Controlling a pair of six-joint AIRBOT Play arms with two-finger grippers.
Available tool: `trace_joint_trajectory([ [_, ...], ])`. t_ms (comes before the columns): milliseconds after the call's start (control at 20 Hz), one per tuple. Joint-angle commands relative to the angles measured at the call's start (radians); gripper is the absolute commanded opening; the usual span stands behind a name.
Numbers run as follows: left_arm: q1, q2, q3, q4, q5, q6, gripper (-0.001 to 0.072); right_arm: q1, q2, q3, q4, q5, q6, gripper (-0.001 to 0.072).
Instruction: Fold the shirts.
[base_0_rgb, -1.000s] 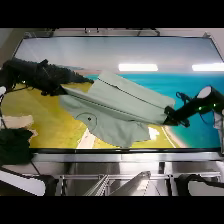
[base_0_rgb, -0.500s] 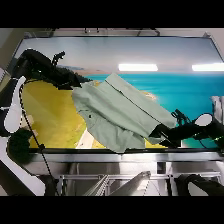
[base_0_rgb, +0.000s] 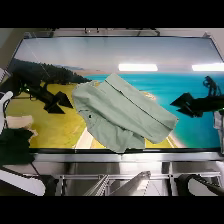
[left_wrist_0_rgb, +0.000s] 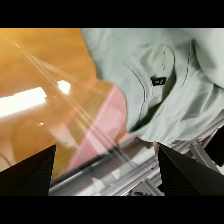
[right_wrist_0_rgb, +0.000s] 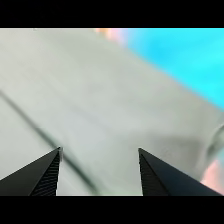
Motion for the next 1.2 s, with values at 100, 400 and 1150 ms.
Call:
trace_joint_trajectory([
  [100, -0.010, 0.139, -0.404, -0.200, -0.218, 0.026, 0.0698, -0.129, -0.217, 0.077, 0.000, 0.015, -0.135, 0.0534],
  [400, -0.220, 0.140, -0.542, -0.297, -0.267, 0.021, 0.0700, -0.130, -0.354, 0.077, 0.003, 0.017, -0.142, 0.0534],
  [1150, -0.299, 0.102, -0.402, -0.109, -0.282, -0.031, 0.0019, -0.129, -0.387, 0.076, -0.001, 0.163, -0.199, 0.0533],
])
